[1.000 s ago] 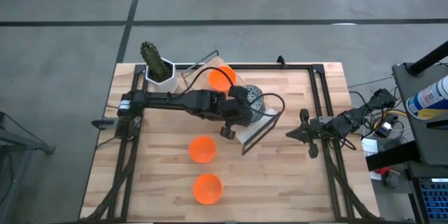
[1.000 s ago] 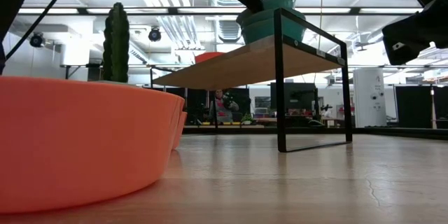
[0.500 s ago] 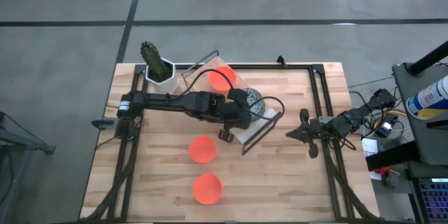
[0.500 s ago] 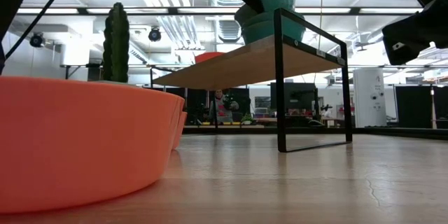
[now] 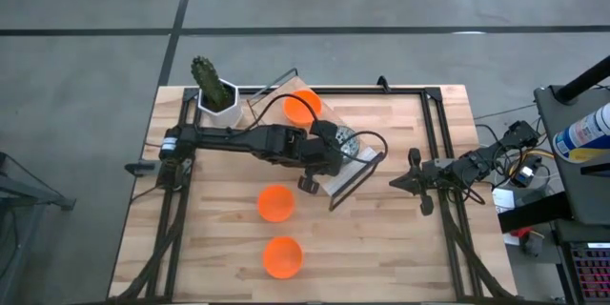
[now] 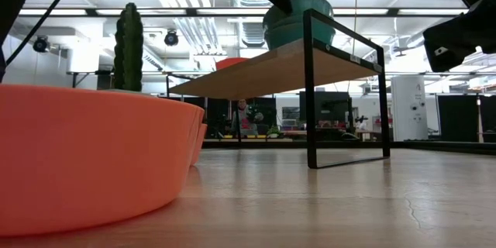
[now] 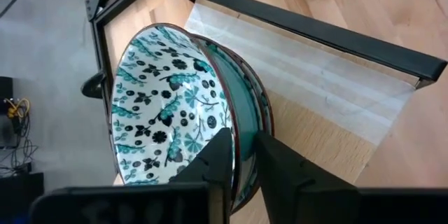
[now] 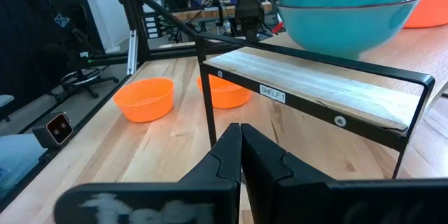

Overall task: Pick & Place Mini bowls
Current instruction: Stack the white patterned bowl on the white patterned bowl on the shelf

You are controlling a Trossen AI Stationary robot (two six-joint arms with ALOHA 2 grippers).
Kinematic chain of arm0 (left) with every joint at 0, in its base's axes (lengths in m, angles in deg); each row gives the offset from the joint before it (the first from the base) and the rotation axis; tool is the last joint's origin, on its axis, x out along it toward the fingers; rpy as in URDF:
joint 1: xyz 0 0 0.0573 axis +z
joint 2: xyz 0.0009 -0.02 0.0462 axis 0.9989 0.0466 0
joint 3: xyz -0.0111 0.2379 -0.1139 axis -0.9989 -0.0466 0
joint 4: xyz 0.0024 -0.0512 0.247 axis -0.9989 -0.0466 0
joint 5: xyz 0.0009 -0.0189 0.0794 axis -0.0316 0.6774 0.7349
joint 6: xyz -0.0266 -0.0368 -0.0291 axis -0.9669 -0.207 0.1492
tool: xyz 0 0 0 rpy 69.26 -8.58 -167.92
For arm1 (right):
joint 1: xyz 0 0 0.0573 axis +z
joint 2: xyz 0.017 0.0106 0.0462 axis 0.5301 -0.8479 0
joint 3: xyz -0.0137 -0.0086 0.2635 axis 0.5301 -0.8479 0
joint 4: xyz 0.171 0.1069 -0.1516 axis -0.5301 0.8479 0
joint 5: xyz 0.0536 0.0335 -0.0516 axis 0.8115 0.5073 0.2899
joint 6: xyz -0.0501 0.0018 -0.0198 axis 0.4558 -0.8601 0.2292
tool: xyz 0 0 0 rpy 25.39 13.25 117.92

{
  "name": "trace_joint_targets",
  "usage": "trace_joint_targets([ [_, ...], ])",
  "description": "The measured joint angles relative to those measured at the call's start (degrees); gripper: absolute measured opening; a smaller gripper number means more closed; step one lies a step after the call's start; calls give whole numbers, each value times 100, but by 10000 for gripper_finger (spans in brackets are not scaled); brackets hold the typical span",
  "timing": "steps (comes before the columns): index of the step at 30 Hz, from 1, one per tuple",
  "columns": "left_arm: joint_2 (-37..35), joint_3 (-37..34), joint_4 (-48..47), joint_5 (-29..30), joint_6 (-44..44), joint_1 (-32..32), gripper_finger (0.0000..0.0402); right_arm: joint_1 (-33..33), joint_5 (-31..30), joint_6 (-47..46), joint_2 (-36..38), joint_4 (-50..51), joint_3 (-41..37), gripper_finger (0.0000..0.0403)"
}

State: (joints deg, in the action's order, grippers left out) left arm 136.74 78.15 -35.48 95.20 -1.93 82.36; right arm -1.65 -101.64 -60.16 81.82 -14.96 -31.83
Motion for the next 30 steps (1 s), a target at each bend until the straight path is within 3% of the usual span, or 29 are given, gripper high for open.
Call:
trace_joint_targets([
  [18,0,596,-161,315,-43,-109,60,-1,0,0,1,0,0,9],
  [30,44,160,574,297,-139,-92,60,0,0,0,0,0,0,9],
])
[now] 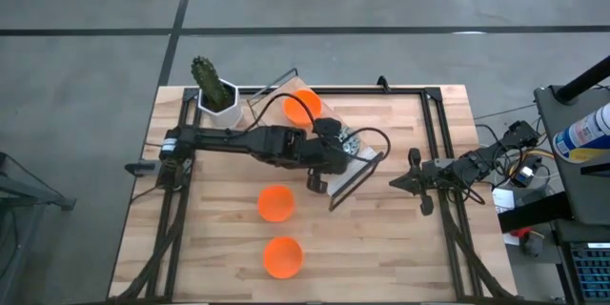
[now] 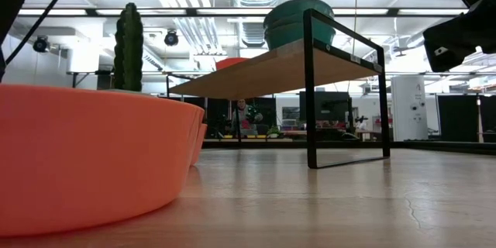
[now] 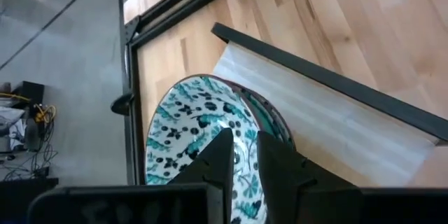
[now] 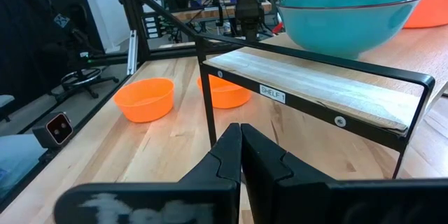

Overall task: Pick & Place Mini bowls
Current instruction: Stack the white patterned bowl on the white patterned bowl on the shelf, then stack the top orange bowl on the orange bowl on the shelf

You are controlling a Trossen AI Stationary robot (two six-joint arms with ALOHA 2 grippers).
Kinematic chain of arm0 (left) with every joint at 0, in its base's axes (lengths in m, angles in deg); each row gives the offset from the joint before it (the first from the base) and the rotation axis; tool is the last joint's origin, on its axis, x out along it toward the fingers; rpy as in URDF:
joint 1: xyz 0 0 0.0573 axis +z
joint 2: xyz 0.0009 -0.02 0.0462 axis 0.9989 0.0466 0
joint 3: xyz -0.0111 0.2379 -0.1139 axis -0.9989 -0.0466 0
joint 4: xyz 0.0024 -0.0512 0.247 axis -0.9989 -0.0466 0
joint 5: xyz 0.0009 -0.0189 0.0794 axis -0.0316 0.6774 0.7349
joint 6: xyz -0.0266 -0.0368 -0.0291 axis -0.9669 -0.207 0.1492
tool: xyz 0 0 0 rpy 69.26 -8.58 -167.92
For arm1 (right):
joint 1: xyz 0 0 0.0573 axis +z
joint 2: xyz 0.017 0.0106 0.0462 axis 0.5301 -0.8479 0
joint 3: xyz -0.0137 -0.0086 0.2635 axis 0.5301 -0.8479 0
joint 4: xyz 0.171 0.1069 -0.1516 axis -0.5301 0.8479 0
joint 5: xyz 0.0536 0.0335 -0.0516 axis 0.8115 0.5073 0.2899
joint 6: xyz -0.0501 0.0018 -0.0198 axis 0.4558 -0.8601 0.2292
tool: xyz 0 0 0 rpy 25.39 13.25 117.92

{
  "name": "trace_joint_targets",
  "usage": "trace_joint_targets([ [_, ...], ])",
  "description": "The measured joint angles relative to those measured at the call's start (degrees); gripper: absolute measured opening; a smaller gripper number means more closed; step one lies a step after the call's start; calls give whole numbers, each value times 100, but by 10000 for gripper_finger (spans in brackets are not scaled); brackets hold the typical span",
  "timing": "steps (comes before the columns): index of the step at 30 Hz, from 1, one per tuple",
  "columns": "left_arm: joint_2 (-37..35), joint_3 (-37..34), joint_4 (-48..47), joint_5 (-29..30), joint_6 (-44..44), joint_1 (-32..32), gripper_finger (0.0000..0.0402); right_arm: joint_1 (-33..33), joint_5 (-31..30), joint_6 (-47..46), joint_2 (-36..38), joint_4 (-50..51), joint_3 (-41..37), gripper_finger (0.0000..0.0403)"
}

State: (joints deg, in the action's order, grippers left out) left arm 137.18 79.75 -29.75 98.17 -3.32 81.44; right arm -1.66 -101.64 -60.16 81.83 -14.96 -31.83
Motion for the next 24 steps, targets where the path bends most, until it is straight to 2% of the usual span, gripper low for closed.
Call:
trace_joint_targets([
  [10,7,-175,167,45,46,0,60,-1,0,0,-1,0,0,9],
  [15,-49,-3,39,784,144,-95,60,1,0,0,-1,0,0,9],
  [18,-209,184,-407,937,-208,-220,60,0,0,0,1,-1,0,9],
  [24,-475,174,-1661,405,-1556,-481,60,-1,0,0,-1,-1,0,9],
])
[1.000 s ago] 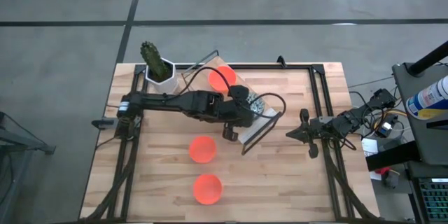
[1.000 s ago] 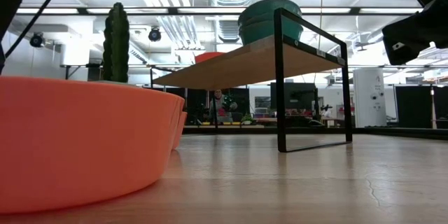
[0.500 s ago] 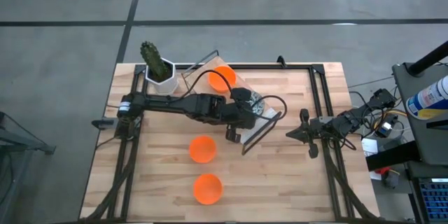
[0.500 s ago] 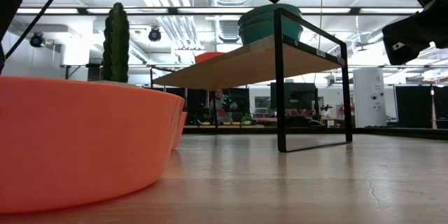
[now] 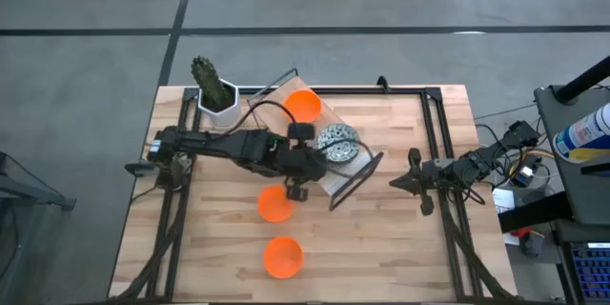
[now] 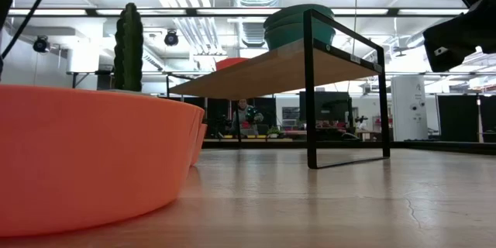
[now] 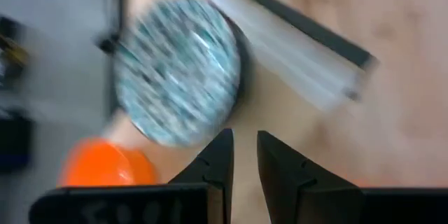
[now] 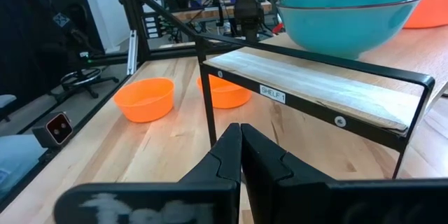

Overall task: Pick & Place Mini bowls
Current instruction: Stack the top orange bowl on the orange bowl on the shelf

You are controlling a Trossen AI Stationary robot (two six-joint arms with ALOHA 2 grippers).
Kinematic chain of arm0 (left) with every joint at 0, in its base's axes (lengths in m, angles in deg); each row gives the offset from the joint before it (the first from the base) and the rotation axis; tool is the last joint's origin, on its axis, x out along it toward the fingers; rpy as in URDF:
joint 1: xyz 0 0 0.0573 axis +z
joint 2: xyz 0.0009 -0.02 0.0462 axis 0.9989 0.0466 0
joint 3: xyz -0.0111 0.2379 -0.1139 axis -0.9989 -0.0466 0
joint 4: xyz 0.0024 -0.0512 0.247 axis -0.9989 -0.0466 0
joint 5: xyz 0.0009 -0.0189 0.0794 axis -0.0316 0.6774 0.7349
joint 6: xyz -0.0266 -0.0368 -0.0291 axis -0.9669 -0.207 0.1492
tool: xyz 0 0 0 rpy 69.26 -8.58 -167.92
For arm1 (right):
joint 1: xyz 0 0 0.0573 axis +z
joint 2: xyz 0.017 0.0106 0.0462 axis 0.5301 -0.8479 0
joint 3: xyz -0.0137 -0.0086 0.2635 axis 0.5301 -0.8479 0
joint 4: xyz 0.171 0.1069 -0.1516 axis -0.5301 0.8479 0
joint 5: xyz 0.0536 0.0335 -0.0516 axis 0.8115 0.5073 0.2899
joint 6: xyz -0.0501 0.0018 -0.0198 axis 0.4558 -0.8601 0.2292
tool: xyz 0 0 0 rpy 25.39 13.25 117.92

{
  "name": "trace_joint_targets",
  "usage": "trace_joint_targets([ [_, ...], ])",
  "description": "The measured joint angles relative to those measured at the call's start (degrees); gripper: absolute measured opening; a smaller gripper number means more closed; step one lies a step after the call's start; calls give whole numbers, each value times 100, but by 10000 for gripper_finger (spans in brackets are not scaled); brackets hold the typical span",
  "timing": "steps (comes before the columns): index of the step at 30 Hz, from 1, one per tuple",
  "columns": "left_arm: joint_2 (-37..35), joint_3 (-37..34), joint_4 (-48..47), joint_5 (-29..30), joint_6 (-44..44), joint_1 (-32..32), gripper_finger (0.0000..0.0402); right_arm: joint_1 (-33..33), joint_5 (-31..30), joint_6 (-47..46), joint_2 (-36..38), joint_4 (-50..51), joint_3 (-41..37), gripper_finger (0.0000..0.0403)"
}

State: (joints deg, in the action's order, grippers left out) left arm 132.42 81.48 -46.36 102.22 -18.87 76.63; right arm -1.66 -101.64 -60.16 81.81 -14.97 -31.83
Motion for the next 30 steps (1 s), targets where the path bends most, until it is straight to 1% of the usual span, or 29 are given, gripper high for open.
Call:
trace_joint_targets([
  [5,-180,-175,-778,-730,-952,-267,60,2,0,0,2,-3,2,9],
  [8,-213,-469,-1022,-927,-1373,-490,60,0,0,0,0,-2,2,9],
  [10,-213,-709,-1103,-952,-1620,-640,60,2,0,0,0,0,2,9],
  [14,-226,-1298,-1139,-1152,-2024,-886,60,0,0,0,0,1,2,9],
  [18,-226,-1961,-829,-1608,-2260,-977,60,1,0,0,0,1,2,9],
  [21,-226,-2410,-477,-1638,-2503,-977,60,0,0,0,0,1,2,9],
  [26,-226,-3066,-131,-1641,-2628,-977,60,2,0,0,0,1,2,9],
  [28,-226,-3283,165,-1667,-2651,-984,60,1,0,0,0,1,2,9],
  [30,-226,-3478,450,-1875,-2684,-1006,60,0,0,0,0,1,2,9],
])
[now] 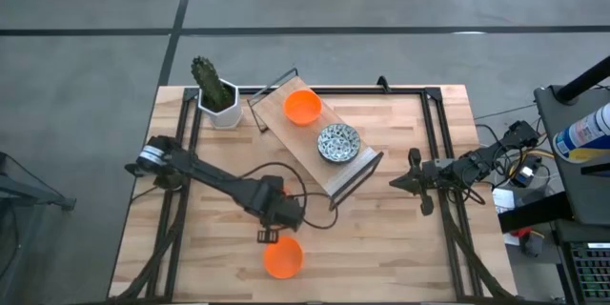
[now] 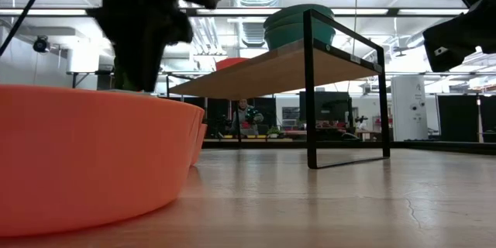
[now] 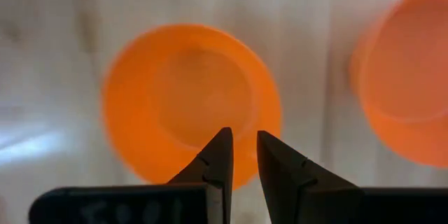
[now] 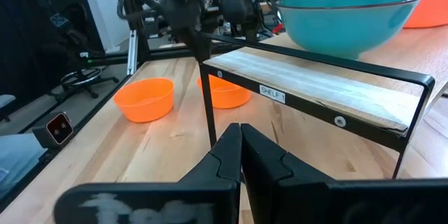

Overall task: Pick & Place Mini bowls
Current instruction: Stack the top orange bowl on the orange bowl on the shelf

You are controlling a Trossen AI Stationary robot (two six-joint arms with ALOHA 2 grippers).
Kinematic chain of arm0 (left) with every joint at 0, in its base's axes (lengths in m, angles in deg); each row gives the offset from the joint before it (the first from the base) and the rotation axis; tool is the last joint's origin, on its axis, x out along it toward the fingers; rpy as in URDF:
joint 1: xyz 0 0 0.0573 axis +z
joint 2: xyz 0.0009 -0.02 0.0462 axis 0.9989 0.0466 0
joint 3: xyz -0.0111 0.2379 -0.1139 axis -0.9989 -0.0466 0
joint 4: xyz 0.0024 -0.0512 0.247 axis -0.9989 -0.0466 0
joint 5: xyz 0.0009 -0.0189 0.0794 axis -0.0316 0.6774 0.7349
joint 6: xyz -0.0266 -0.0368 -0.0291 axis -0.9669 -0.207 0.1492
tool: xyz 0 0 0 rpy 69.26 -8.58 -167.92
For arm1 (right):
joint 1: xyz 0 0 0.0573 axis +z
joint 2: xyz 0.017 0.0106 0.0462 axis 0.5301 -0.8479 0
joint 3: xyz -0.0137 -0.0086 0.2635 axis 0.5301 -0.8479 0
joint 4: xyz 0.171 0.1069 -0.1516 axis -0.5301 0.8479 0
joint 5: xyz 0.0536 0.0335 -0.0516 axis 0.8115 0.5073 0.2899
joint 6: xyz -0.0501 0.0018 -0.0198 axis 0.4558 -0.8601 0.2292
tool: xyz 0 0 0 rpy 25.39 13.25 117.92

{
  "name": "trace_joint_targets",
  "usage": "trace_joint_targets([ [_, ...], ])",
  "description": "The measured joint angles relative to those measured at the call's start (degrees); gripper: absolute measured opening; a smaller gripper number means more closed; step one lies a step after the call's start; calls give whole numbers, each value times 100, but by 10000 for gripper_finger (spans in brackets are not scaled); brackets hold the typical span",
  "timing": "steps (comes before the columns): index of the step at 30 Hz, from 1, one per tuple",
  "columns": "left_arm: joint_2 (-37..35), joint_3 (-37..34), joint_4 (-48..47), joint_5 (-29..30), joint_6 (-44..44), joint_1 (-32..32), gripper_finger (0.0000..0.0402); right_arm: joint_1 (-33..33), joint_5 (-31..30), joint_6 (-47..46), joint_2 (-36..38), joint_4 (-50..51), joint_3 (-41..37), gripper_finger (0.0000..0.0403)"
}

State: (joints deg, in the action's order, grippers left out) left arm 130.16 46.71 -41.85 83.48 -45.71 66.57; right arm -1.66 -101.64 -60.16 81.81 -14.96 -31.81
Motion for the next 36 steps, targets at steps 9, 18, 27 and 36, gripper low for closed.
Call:
trace_joint_targets([
  [9,0,-551,655,-369,-62,-186,60,2,0,0,0,0,0,9],
  [18,0,-879,1022,-325,16,-196,60,2,0,0,0,0,0,9],
  [27,2,-1133,1164,-55,14,-187,55,2,0,0,0,0,0,9],
  [36,2,-1155,1223,-6,121,-187,3,0,0,0,0,0,0,9],
])
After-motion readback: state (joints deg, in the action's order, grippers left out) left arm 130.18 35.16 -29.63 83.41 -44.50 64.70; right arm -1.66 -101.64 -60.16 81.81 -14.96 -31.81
